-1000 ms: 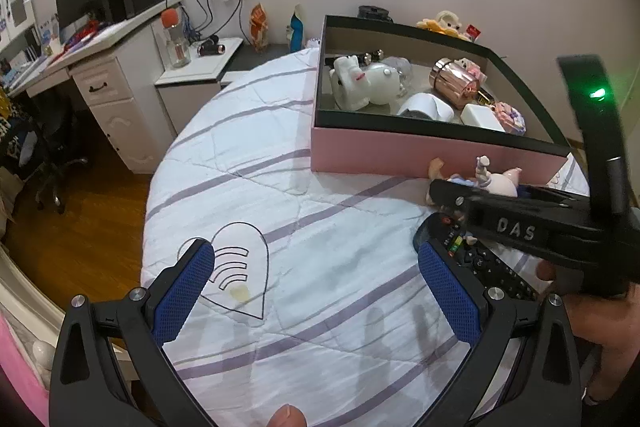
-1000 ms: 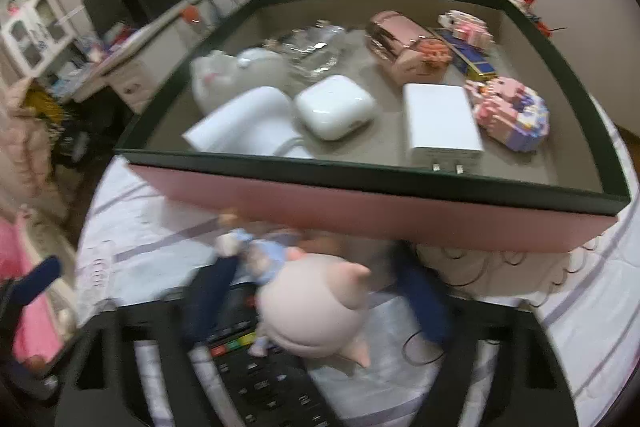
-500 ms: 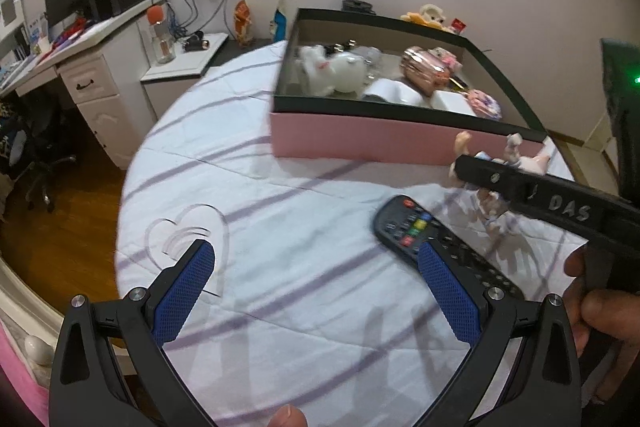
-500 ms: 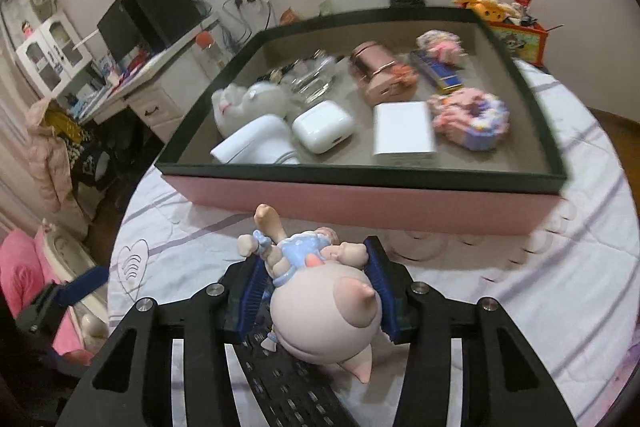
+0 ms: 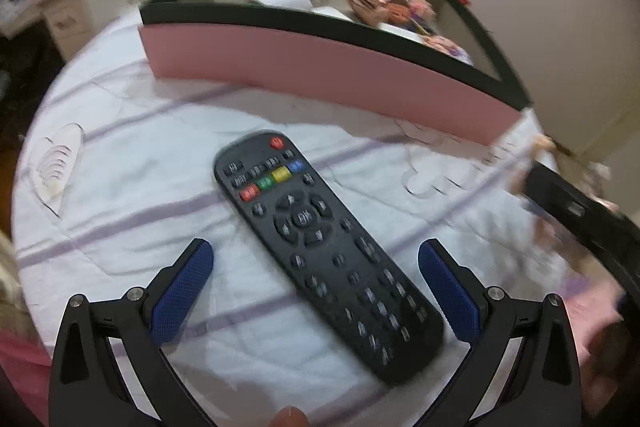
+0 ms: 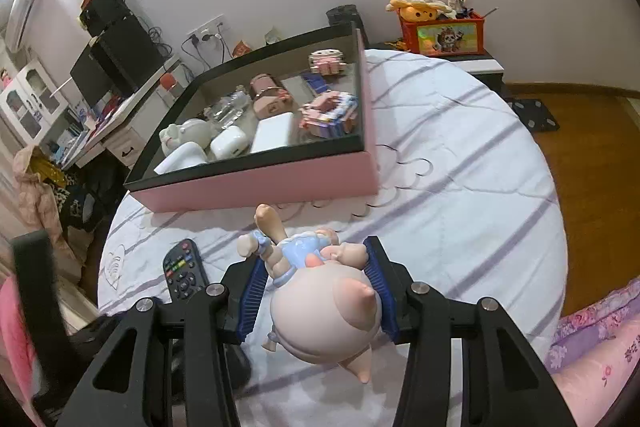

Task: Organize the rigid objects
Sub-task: 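Grasp the pig-bodied doll with the right gripper while the left gripper grasps the black remote, then carry the doll and remote into the pink box and open both grippers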

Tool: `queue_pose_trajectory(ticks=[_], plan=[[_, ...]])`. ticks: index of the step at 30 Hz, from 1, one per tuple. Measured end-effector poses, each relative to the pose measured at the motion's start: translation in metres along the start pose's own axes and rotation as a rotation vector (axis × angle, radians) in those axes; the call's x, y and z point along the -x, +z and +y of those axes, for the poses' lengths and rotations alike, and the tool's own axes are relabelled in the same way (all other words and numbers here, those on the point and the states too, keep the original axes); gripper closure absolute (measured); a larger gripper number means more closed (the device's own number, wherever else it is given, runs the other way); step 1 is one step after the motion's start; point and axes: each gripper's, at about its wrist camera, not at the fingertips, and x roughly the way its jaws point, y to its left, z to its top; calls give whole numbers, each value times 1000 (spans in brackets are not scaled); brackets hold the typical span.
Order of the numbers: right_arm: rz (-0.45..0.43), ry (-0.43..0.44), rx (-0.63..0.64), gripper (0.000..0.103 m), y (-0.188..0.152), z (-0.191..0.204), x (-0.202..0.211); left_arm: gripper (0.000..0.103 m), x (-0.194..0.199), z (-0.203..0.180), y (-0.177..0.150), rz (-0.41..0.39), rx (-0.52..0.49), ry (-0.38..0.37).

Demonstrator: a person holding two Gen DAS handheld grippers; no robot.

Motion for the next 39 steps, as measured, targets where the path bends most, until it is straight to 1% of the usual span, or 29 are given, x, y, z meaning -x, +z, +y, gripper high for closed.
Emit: queue_pose_trajectory(ticks=[1, 2, 3, 5, 7, 8, 9, 10, 12, 13, 14, 15, 16, 21, 23, 27, 30, 35, 36, 37, 39], plan=[[-1, 3, -3, 55, 0, -3, 2, 0, -3, -4, -1, -8, -16, 32], [-1, 7, -3, 55, -1, -4, 3, 1, -4, -6, -4, -19, -33, 47], [-1, 12, -2, 55, -1, -4, 3, 1, -3, -6, -6, -27, -40, 43], [2, 23, 5, 55, -3, -4, 3, 9, 2, -2, -12, -53, -66, 34], [10, 37, 13, 55, -6, -1, 1, 27, 7, 2, -19, -69, -108, 39], [12, 41, 16, 55, -8, 0, 0, 33, 11, 8, -21, -79, -118, 34], [15, 46, 18, 55, -9, 1, -1, 45, 14, 13, -22, -82, -120, 27], [18, 51, 19, 55, -10, 2, -2, 54, 18, 24, -22, -81, -117, 4], [22, 58, 25, 55, -12, 6, -4, 62, 21, 39, -20, -69, -101, -51], [24, 63, 30, 55, -12, 9, -5, 64, 23, 48, -19, -64, -92, -82], [25, 65, 33, 55, -13, 11, -5, 64, 24, 52, -19, -63, -93, -96], [26, 67, 37, 55, -13, 13, -5, 63, 22, 52, -19, -59, -115, -104], [27, 67, 41, 55, -13, 15, -5, 61, 22, 51, -19, -60, -154, -101], [36, 70, 54, 55, -14, 23, -8, 63, 15, 46, -15, -78, -182, -89], [39, 70, 62, 55, -15, 26, -7, 64, 14, 47, -12, -73, -175, -103], [36, 63, 66, 55, -13, 26, -5, 72, 20, 57, -10, -54, -142, -175], [35, 60, 64, 55, -11, 26, -5, 73, 29, 59, -10, -71, -159, -169], [41, 62, 68, 55, -11, 30, -8, 75, 33, 63, -7, -77, -161, -184], [42, 62, 70, 55, -11, 31, -8, 82, 35, 63, -5, -84, -162, -189], [43, 63, 72, 55, -10, 32, -8, 86, 40, 64, -6, -92, -168, -190], [43, 63, 76, 55, -10, 33, -9, 86, 44, 65, -5, -94, -172, -201]])
